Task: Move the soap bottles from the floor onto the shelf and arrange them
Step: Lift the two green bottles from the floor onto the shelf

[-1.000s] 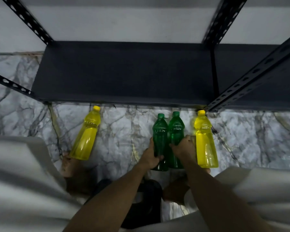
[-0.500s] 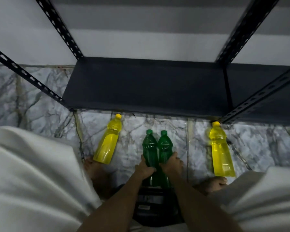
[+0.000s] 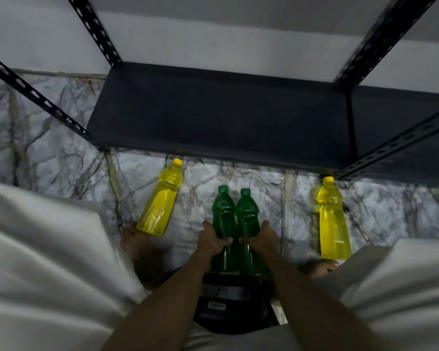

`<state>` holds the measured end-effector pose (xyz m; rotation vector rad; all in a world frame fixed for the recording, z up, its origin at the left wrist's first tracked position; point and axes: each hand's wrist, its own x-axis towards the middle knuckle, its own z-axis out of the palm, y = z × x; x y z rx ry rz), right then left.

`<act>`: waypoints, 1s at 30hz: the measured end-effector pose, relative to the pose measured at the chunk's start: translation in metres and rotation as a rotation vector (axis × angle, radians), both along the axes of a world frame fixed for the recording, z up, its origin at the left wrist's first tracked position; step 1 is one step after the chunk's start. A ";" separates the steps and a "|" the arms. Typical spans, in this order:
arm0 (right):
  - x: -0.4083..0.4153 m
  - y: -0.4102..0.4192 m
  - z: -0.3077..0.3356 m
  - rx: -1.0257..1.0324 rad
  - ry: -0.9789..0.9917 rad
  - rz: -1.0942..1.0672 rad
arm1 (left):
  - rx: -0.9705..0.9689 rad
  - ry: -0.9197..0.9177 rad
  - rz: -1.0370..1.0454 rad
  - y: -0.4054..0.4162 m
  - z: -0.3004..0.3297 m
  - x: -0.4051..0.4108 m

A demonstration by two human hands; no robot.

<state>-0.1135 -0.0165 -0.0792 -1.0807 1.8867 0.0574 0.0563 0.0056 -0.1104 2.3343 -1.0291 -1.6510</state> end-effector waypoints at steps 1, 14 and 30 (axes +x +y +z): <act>-0.002 -0.002 0.000 0.010 -0.008 0.007 | 0.014 0.038 0.009 -0.004 -0.001 0.003; -0.004 -0.008 -0.002 0.064 -0.026 0.002 | -0.055 0.103 0.203 -0.013 -0.013 0.005; 0.027 0.007 -0.012 0.124 0.063 -0.012 | 0.008 0.068 0.147 -0.009 -0.015 0.009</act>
